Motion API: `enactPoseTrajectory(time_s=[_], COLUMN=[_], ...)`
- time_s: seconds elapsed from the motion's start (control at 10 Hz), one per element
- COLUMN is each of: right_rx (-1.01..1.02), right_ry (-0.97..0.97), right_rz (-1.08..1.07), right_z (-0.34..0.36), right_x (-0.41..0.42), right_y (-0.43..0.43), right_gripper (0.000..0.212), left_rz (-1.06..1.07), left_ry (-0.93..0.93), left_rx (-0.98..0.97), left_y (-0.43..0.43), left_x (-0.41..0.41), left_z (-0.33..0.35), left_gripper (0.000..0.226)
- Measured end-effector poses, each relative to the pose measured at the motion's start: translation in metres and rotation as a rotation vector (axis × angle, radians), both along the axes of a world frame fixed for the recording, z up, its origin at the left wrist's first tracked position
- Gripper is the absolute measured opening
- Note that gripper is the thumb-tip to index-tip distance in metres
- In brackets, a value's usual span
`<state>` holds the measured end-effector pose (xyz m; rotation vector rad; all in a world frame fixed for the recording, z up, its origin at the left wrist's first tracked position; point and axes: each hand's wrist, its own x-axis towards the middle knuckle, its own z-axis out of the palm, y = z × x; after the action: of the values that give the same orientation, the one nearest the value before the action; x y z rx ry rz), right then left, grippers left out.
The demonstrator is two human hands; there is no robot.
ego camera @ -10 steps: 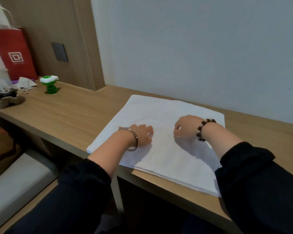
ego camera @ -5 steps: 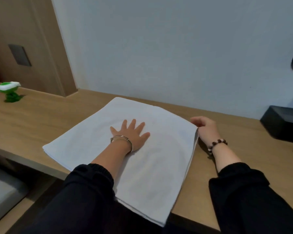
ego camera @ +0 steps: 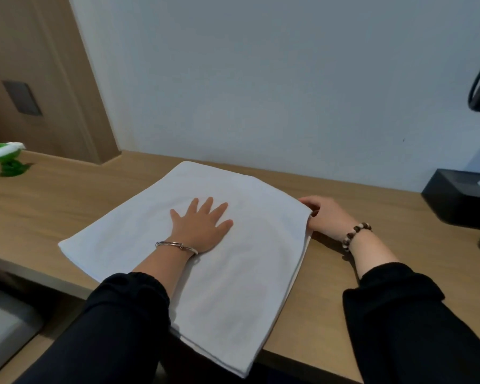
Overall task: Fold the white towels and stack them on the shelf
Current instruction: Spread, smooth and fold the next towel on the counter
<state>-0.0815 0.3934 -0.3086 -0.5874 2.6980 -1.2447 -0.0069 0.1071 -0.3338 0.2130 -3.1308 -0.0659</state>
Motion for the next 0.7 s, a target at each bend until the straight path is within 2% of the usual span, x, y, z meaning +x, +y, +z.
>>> enactPoseTrajectory(time_s=[0.1, 0.2, 0.3, 0.4, 0.5, 0.6, 0.7], right_rx=[0.0, -0.028, -0.182, -0.014, 0.1, -0.01, 0.027], right_ry=[0.055, 0.19, 0.163, -0.011, -0.028, 0.071, 0.176], right_rz=[-0.077, -0.437, -0.481, -0.059, 0.041, -0.108, -0.283], right_z=[-0.004, -0.009, -0.009, -0.001, -0.001, -0.009, -0.011], right_x=[-0.003, -0.01, -0.015, -0.01, -0.005, -0.008, -0.013], right_y=[0.001, 0.012, 0.025, 0.022, 0.01, 0.005, 0.007], right_gripper=[0.018, 0.02, 0.019, 0.043, 0.05, 0.022, 0.014], left_rz=[0.0, 0.0, 0.002, 0.0, 0.0, -0.001, -0.001], left_ry=[-0.002, -0.003, -0.002, 0.0, 0.003, 0.002, 0.007], left_rx=[0.009, 0.012, 0.015, 0.015, 0.016, 0.021, 0.022], left_y=[-0.001, -0.001, -0.001, -0.001, 0.0, 0.0, 0.0], left_x=[0.0, 0.0, 0.0, 0.0, 0.001, 0.001, 0.001], left_z=[0.0, 0.0, 0.0, 0.001, 0.001, 0.002, 0.002], left_gripper=[0.059, 0.059, 0.059, 0.059, 0.059, 0.059, 0.058])
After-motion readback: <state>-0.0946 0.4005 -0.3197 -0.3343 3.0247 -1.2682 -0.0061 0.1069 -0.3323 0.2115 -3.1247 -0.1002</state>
